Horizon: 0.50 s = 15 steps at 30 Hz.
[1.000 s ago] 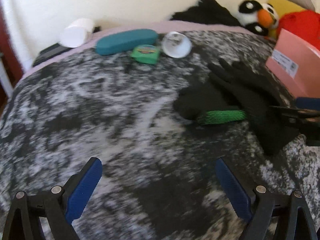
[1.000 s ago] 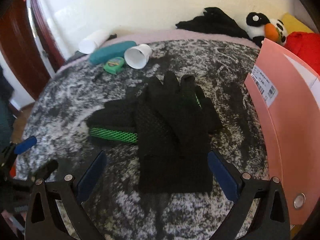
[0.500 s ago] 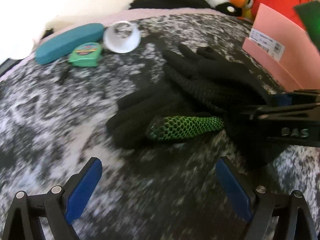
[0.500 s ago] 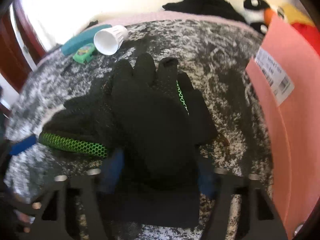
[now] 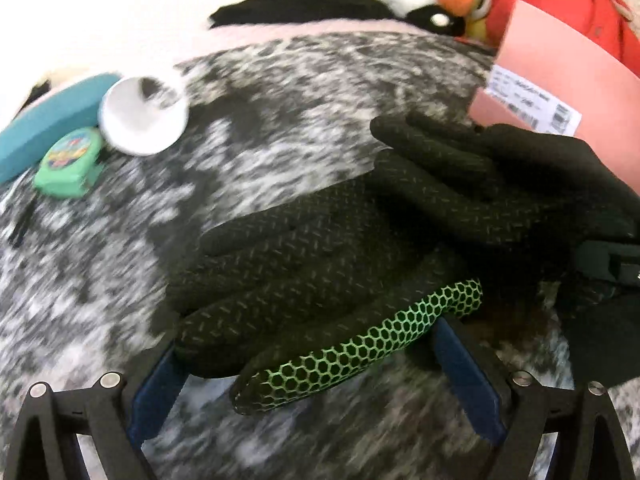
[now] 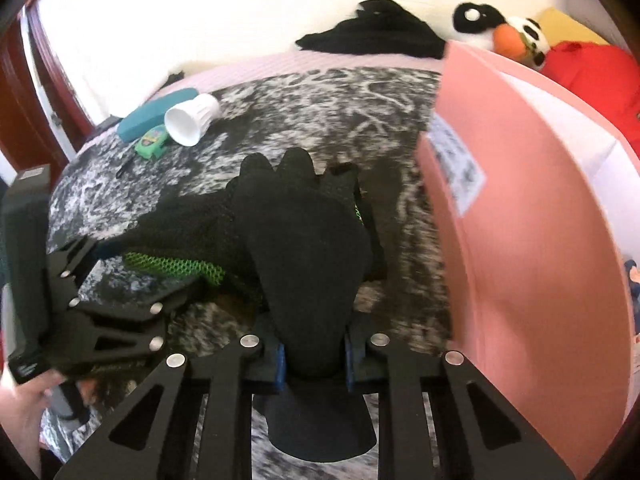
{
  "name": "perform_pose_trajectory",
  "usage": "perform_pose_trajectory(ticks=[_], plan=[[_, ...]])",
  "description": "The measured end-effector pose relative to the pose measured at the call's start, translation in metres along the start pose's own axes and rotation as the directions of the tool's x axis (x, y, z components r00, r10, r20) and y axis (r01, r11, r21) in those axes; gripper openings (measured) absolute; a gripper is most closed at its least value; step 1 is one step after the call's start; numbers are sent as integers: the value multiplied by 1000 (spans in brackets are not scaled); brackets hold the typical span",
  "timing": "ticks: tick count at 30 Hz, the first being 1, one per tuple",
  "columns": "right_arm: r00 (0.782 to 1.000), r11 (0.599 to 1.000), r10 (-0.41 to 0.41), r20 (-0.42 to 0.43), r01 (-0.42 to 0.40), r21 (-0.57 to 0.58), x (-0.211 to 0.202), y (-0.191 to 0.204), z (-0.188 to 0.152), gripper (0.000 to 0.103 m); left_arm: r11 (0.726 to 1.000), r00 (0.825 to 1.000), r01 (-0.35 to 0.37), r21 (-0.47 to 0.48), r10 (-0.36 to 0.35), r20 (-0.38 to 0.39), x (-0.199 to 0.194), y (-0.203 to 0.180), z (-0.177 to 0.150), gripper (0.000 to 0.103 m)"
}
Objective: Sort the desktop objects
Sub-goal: 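Grasp the black gloves with left tool while right tool grasps the other glove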
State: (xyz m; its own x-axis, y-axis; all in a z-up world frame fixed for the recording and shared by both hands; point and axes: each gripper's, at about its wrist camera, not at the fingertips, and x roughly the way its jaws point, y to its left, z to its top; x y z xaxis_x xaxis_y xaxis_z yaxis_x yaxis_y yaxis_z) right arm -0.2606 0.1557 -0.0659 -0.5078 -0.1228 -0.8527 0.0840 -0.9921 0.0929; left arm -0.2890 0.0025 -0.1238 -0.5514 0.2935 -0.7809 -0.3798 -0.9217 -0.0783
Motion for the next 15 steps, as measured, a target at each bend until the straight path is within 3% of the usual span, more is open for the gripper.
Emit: perform_pose_trajectory(ticks=[1, 2, 3, 10, 15], plan=[[1000, 1000, 9, 3, -9, 8, -2, -3, -1, 21, 999, 1000, 28, 16, -28, 5, 1, -3, 1, 81], [1000, 1000, 17, 7, -17, 17, -4, -5, -1, 21, 995, 996, 89, 34, -89, 7, 0, -8, 3, 61], [1000, 999, 25, 10, -26, 25, -6, -8, -2, 21, 989, 990, 138, 47, -138, 6, 1, -13, 5, 16], [996, 993, 84, 37, -87, 81, -21, -27, -6, 21, 985, 986, 158, 67, -160, 34, -25, -30, 3, 14], [990, 990, 106, 88, -113, 87, -44, -28, -10, 22, 995, 989, 103, 7, -103, 108, -71, -14, 7, 14]])
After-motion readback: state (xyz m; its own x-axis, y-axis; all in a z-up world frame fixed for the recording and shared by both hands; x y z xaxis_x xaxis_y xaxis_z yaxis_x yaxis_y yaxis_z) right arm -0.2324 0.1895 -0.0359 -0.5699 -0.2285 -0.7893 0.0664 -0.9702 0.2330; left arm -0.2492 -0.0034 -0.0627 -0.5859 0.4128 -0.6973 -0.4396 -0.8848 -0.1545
